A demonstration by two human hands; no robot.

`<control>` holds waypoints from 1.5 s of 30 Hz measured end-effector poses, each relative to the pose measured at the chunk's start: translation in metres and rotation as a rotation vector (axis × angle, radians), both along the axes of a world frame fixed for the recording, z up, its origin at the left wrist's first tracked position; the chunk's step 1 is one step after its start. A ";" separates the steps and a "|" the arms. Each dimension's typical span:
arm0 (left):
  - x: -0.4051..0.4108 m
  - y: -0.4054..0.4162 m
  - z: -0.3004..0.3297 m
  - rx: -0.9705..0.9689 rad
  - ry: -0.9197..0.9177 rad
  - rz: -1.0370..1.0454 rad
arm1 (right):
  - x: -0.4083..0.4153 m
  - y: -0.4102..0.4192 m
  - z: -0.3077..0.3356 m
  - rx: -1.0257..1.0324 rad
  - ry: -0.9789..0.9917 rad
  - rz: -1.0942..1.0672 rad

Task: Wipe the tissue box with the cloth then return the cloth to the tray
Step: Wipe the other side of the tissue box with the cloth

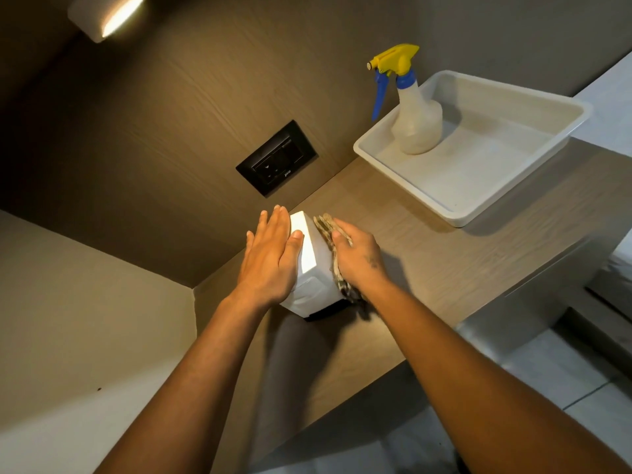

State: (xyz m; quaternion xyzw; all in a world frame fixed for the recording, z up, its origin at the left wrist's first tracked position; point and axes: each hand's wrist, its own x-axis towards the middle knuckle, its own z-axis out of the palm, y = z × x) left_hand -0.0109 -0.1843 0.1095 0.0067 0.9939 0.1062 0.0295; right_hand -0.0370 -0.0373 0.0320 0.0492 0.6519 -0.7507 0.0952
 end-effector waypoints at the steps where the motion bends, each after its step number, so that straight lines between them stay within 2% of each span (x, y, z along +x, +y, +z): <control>1: 0.000 0.000 0.000 0.000 0.000 0.001 | 0.013 -0.002 -0.001 -0.003 0.033 -0.031; 3: 0.001 0.000 0.000 0.008 0.000 0.006 | 0.036 -0.007 0.006 -0.019 0.151 -0.096; 6: 0.002 0.002 0.001 0.016 -0.001 0.005 | 0.026 -0.011 0.023 -0.015 0.260 -0.097; 8: 0.001 0.002 0.002 0.019 -0.002 0.007 | 0.004 -0.010 0.029 0.021 0.225 -0.047; 11: 0.000 0.002 0.002 0.009 -0.007 0.003 | -0.018 -0.003 0.014 0.043 0.061 0.018; 14: 0.000 0.002 0.000 0.004 0.003 0.006 | 0.002 0.002 -0.007 0.044 -0.031 -0.007; 17: 0.001 0.001 -0.001 -0.016 0.006 0.008 | 0.034 -0.005 -0.005 0.033 0.092 -0.092; 21: 0.001 0.003 0.001 -0.018 -0.001 0.019 | 0.015 -0.010 0.017 0.051 0.217 -0.071; 23: 0.002 0.003 0.002 -0.024 -0.001 0.015 | -0.004 -0.009 0.019 0.076 0.161 -0.038; 26: 0.001 0.004 0.002 -0.033 -0.003 0.006 | -0.014 -0.001 0.005 0.014 -0.040 0.000; 28: 0.001 0.003 0.001 -0.035 0.001 0.009 | 0.000 0.000 -0.002 0.014 -0.070 -0.027; 31: 0.001 0.002 0.000 -0.023 0.005 0.015 | 0.030 -0.009 0.008 0.023 0.110 -0.104; 33: 0.001 0.002 0.000 -0.020 0.006 0.015 | 0.025 -0.014 0.021 0.023 0.221 -0.111; 35: 0.001 0.002 0.000 -0.014 0.011 0.016 | 0.007 -0.015 0.030 0.061 0.251 -0.073; 40: 0.000 0.000 0.001 -0.032 -0.005 0.007 | -0.021 -0.005 0.004 0.087 -0.034 0.005; 45: -0.002 0.003 -0.001 -0.038 0.009 0.016 | 0.014 -0.001 -0.007 0.089 -0.025 -0.070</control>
